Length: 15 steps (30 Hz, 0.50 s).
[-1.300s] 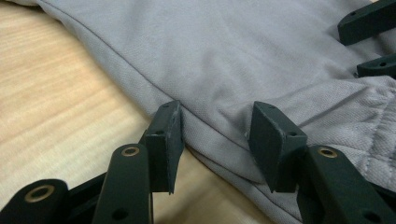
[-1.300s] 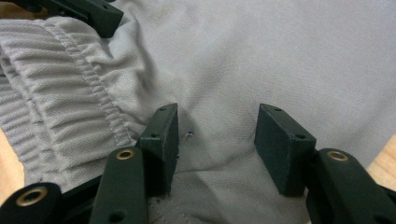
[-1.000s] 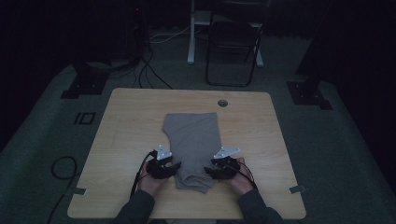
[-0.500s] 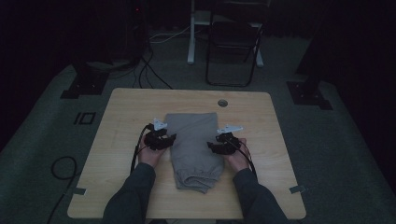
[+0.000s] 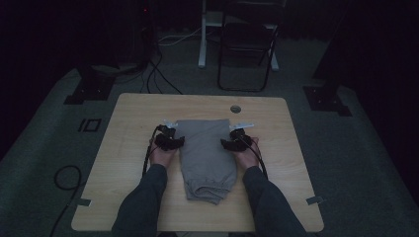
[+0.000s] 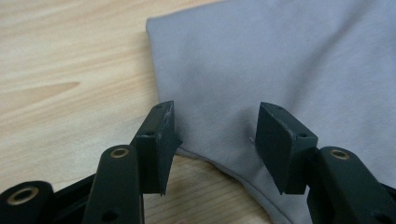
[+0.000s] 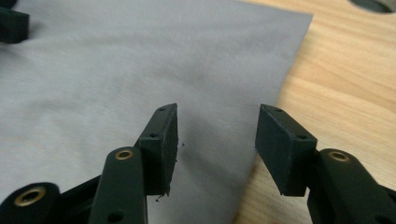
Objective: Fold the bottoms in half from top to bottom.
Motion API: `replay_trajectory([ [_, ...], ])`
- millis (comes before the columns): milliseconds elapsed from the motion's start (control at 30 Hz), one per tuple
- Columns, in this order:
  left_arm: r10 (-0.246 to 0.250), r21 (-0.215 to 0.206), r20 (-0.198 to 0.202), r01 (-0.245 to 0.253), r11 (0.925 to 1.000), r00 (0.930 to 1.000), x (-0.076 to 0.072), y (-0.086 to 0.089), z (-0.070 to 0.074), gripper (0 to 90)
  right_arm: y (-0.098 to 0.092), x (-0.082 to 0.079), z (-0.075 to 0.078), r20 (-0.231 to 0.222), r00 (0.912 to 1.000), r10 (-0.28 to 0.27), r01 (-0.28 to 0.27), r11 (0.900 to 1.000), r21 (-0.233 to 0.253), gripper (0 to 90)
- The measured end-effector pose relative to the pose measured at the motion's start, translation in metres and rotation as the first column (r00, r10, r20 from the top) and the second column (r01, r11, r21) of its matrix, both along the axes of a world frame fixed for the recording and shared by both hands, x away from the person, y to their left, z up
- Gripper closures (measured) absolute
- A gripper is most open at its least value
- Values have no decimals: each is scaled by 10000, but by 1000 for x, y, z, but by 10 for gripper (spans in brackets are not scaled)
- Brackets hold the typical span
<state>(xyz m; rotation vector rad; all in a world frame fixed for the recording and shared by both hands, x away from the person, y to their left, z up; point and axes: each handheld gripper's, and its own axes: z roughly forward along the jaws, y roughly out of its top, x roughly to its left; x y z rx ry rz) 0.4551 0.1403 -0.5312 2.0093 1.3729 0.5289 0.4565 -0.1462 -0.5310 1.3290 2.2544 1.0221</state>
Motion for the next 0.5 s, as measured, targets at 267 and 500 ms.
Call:
replay_trajectory([
  [267,153,-108,277,-150,9998,9995,-17,-4,-8,580,6,-11,-9,231,9996,168,-158,9990,-417,521],
  [500,-212,-196,239,217,9996,9995,-49,-5,-8,604,-2,-39,-10,212,9981,579,-572,9978,-347,533],
])
